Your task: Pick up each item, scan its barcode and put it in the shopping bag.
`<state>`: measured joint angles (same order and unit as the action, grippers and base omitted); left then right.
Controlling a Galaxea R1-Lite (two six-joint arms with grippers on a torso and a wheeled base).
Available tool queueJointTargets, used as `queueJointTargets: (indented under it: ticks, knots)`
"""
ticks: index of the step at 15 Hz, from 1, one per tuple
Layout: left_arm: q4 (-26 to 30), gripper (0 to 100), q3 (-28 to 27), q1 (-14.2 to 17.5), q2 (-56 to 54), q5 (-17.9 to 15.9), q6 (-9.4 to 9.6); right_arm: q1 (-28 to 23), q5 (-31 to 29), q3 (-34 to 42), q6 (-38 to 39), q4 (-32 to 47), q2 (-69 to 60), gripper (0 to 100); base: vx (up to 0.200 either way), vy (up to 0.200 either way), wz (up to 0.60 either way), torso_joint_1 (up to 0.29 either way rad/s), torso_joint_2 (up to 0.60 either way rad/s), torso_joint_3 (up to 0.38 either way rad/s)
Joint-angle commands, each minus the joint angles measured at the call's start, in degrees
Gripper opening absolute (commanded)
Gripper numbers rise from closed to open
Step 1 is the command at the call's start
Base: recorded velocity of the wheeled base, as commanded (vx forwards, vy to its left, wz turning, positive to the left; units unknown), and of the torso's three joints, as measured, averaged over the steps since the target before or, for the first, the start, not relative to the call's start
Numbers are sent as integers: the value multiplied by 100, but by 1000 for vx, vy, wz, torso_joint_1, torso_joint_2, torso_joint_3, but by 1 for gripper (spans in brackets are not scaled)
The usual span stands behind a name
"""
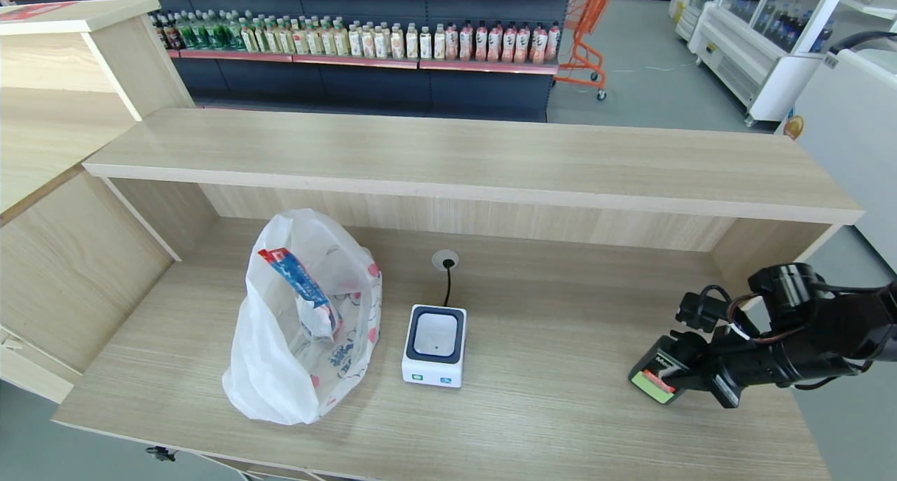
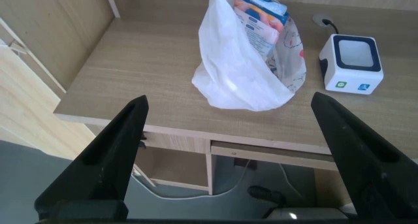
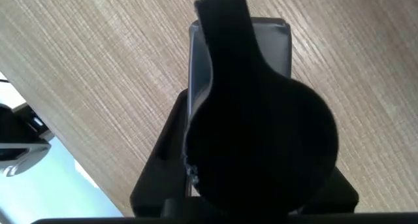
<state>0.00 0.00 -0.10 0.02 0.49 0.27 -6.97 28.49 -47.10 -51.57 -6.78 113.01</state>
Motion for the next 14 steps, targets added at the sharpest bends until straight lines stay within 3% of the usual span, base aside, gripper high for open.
queueJointTargets:
  ticks: [1,6,8,10,12,13,14]
  knots:
    - [0,100,0,1,-2,4,0,21,113,-18,24,1,-156,0,0,0,0,0,0,0]
    - [0,100,0,1,-2,4,0,-129,579,395,463,-34,-1826,0,0,0,0,0,0,0]
    - [0,100,0,1,-2,4,0,-375,535,1142,-583,-535,-2626,0,0,0,0,0,0,0]
    - [0,100,0,1,-2,4,0,-401,948,1872,-2367,-913,-3083,0,0,0,0,0,0,0]
    - [0,100,0,1,-2,4,0,-50,1466,2126,-4116,-544,-3303,0,0,0,0,0,0,0]
    - [0,100,0,1,-2,4,0,64,1502,2126,-4494,-351,-3355,0,0,0,0,0,0,0]
    - [0,100,0,1,-2,4,0,416,1598,2091,-5689,282,-3443,0,0,0,0,0,0,0]
